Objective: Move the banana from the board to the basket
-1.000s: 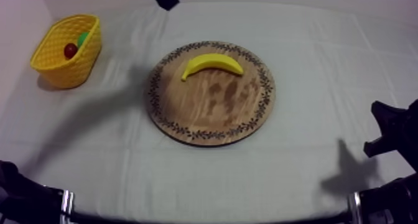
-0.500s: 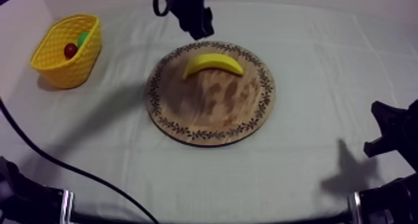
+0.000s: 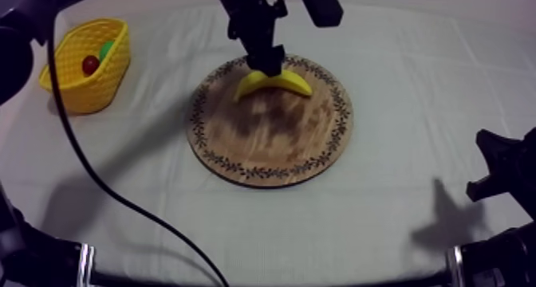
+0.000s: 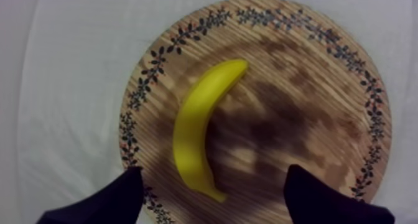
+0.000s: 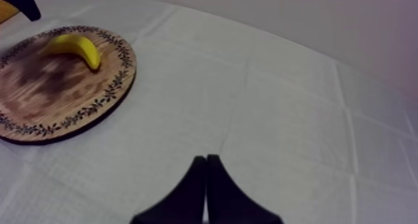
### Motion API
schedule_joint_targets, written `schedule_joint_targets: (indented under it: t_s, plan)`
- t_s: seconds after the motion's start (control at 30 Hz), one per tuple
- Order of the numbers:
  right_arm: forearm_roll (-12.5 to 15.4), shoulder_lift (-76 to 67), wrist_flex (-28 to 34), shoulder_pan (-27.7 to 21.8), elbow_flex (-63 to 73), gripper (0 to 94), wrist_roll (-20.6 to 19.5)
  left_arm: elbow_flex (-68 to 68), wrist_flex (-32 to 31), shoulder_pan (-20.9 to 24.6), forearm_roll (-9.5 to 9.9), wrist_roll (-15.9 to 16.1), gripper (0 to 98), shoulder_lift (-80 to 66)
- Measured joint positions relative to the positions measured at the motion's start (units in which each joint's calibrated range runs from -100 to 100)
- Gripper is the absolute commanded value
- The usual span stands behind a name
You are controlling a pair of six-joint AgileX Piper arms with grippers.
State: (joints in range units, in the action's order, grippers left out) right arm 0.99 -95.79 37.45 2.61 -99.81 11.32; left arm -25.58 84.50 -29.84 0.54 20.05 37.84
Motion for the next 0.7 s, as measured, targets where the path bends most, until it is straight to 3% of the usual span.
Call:
schedule_joint_targets:
  t_s: [0.43, 0.7]
  plan:
    - [0.0, 0.0, 0.0, 0.0, 0.0, 0.2, 0.0, -10.09, 3.56, 0.6, 0.17, 1.33, 83.3, 13.11]
    - [0.0, 0.0, -0.06, 0.0, 0.0, 0.2, 0.0, -17.71, 6.53, 1.32, 0.03, 1.11, 69.8, 19.53]
